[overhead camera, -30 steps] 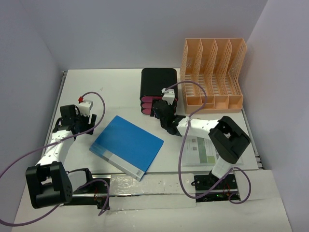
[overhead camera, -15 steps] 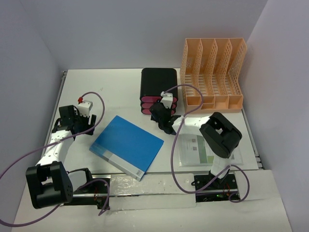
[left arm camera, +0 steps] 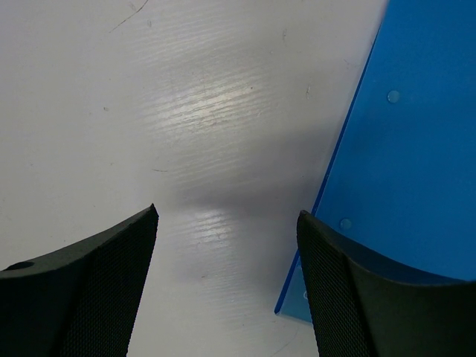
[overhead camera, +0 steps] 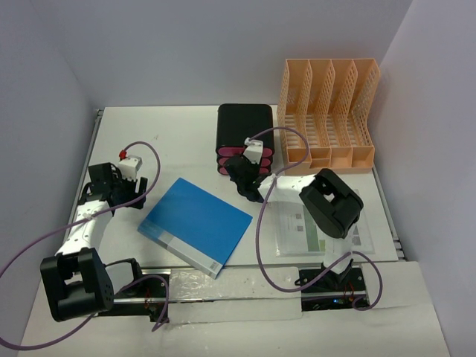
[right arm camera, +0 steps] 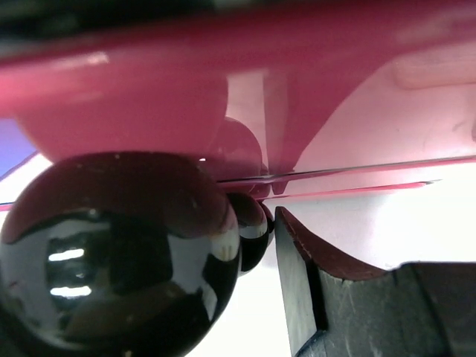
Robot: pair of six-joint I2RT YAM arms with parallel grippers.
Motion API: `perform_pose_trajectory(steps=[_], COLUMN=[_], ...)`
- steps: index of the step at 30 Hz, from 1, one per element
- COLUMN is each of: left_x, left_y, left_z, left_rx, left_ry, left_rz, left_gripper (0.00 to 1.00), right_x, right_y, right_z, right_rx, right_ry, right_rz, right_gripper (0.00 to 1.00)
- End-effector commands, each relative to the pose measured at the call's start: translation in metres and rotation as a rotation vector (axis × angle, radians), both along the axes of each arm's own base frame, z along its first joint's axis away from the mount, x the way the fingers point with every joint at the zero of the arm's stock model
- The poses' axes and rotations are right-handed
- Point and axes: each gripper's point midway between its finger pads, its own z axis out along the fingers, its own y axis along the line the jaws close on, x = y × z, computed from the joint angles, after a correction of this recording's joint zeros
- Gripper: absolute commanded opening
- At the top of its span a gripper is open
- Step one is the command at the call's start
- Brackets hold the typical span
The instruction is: Organize the desk
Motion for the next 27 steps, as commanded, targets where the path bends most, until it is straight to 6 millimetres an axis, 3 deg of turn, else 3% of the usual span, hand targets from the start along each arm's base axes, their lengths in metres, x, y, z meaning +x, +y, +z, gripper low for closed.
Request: perform_pose_trajectory(steps=[1, 8, 15, 23, 27], left_x=[0.01, 0.009, 0.009, 0.009, 0.008], left_y=[-0.002, -0.002, -0.003, -0.003, -0.001], left_z=[0.02, 0.022, 0.025, 0.025, 0.026], left_rx=[-0.021, -0.03, -0.04, -0.044, -0.042], left_ry=[-0.055, -0.058, -0.062, -0.063, -0.065], left_rz=[-0.028, -0.031, -0.035, -0.04, -0.035], left_gripper=[0.82, 0.81, 0.81, 0.81, 0.81], right_x=[0.002, -0.004, -0.007, -0.01, -0.024], right_y=[-0.013, -0.021, -0.018, -0.017, -0.016], right_z=[-0.009, -0.019, -0.023, -0.022, -0.021], right_rx=[-0.034, -0.066, -0.065, -0.044, -0.039], right_ry=[0.011, 0.035, 0.037, 0.031, 0.032], right_rz=[-0.072, -0.093, -0.082, -0.064, -0.048], right_gripper=[0.52, 0.47, 0.35, 0.29, 0.29])
